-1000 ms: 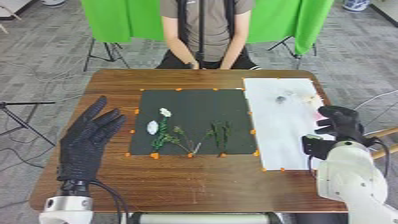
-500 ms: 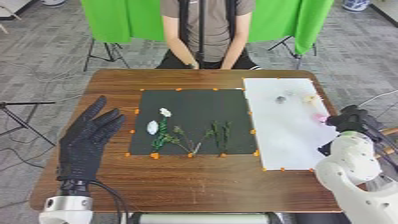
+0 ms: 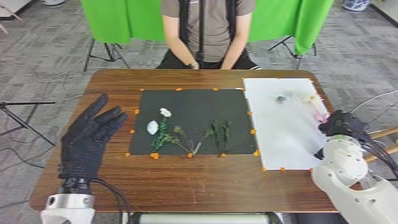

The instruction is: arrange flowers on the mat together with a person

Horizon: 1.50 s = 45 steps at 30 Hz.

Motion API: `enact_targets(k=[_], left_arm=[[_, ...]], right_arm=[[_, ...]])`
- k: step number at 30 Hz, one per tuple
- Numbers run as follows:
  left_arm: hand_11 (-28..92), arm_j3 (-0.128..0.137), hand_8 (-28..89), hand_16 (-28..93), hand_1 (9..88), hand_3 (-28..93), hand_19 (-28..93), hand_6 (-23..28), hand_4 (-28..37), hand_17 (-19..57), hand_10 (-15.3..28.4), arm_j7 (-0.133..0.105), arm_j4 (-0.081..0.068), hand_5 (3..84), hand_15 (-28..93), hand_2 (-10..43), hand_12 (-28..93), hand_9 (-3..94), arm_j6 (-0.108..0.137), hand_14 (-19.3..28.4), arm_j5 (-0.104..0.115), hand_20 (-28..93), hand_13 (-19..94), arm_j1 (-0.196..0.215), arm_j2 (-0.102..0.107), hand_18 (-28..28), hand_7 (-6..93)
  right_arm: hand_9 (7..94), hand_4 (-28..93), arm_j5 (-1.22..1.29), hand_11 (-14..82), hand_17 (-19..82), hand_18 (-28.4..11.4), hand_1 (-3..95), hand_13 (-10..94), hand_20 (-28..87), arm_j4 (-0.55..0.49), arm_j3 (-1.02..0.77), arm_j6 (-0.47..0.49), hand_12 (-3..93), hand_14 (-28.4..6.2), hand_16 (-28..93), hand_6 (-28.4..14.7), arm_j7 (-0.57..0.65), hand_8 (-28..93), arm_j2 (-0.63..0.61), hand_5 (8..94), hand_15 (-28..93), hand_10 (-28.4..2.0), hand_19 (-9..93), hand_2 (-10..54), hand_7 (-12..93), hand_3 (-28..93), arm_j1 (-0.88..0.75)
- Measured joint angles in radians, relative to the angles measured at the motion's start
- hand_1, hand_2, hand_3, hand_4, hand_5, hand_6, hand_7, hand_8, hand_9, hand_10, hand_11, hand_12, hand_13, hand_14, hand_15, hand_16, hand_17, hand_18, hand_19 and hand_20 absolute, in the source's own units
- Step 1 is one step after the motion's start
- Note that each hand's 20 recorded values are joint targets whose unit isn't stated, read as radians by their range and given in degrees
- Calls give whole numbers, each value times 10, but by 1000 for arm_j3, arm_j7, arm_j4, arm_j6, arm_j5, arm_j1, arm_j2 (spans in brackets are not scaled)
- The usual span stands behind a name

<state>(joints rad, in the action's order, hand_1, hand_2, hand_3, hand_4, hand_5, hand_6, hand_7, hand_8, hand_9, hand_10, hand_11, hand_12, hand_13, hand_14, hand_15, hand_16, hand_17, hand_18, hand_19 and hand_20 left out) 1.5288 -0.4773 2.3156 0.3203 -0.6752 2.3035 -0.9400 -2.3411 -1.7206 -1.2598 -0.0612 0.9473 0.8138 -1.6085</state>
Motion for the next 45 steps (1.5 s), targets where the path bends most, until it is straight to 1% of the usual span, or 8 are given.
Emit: enact_targets(k=[6, 14, 18, 25, 29, 33, 36, 45], left_arm=[[230, 0, -105, -84, 228, 798, 561, 82, -276, -62, 203, 4, 0, 365, 367, 74, 91, 371, -2, 248, -2, 9, 291, -2, 0, 224, 122], [231, 1, -106, -84, 228, 798, 559, 82, -276, -62, 203, 4, -1, 367, 366, 74, 91, 372, -3, 247, -1, 12, 290, -2, 1, 224, 125], [231, 1, -106, -84, 228, 798, 559, 83, -274, -63, 203, 9, -2, 368, 366, 74, 91, 372, -6, 247, -2, 13, 291, -3, 1, 224, 125], [231, 2, -106, -84, 228, 797, 558, 84, -274, -64, 203, 20, -5, 368, 368, 74, 92, 372, -14, 247, -4, 14, 291, -11, 0, 224, 126], [231, 1, -106, -84, 228, 798, 557, 84, -274, -64, 203, 20, -7, 369, 368, 74, 92, 372, -14, 247, -4, 15, 290, -15, 0, 224, 125], [231, 0, -106, -85, 228, 798, 558, 85, -274, -63, 203, 17, -8, 369, 367, 74, 92, 372, -14, 247, -3, 16, 290, -17, 1, 223, 126], [231, -1, -106, -84, 228, 797, 557, 85, -275, -64, 203, 10, -8, 370, 367, 74, 91, 372, -14, 247, -2, 16, 290, -17, 6, 224, 126], [232, 7, -106, -84, 227, 794, 560, 85, -273, -63, 203, -11, -1, 369, 366, 73, 92, 373, -17, 247, -5, 18, 291, -17, 19, 225, 125]], right_arm=[[796, -283, -50, 142, 224, -164, 468, 739, -5, 28, 51, -55, 167, -68, 206, 29, -4, -86, -27, 699, 317, -95, 723, -95, 153, 775, 15], [746, -283, -188, 179, 202, -198, 376, 724, -24, 31, 142, -87, 130, -108, 146, -28, 168, -130, -35, 628, 368, -135, 728, -95, 137, 807, 50], [697, -283, -223, 187, 181, -206, 365, 690, -34, 18, 141, -82, 124, -114, 126, -38, 210, -129, -31, 537, 392, -145, 713, -95, 128, 816, 51], [640, -283, -84, 170, 159, -212, 372, 653, -11, 4, 103, -12, 117, -114, 113, 37, 70, -132, -29, 432, 395, -140, 679, -95, 132, 815, 56], [682, -283, -61, 163, 165, -207, 388, 670, 5, 11, 108, 27, 117, -104, 115, 51, 38, -143, -29, 503, 373, -124, 664, -95, 134, 816, 70], [837, -283, -57, 109, 193, -183, 469, 740, 36, 32, 133, 25, 187, -78, 168, 61, 38, -123, -29, 696, 323, -81, 658, -95, 111, 751, 95], [933, -283, -62, 102, 219, -152, 555, 791, 41, 56, 171, 9, 244, -48, 278, 56, 38, -21, -32, 872, 266, -59, 681, -95, 117, 659, 122], [937, -283, -101, 181, 230, -147, 582, 820, 45, 71, 180, -50, 228, -30, 320, 47, 19, -12, -34, 898, 242, -58, 707, -95, 124, 646, 138]])
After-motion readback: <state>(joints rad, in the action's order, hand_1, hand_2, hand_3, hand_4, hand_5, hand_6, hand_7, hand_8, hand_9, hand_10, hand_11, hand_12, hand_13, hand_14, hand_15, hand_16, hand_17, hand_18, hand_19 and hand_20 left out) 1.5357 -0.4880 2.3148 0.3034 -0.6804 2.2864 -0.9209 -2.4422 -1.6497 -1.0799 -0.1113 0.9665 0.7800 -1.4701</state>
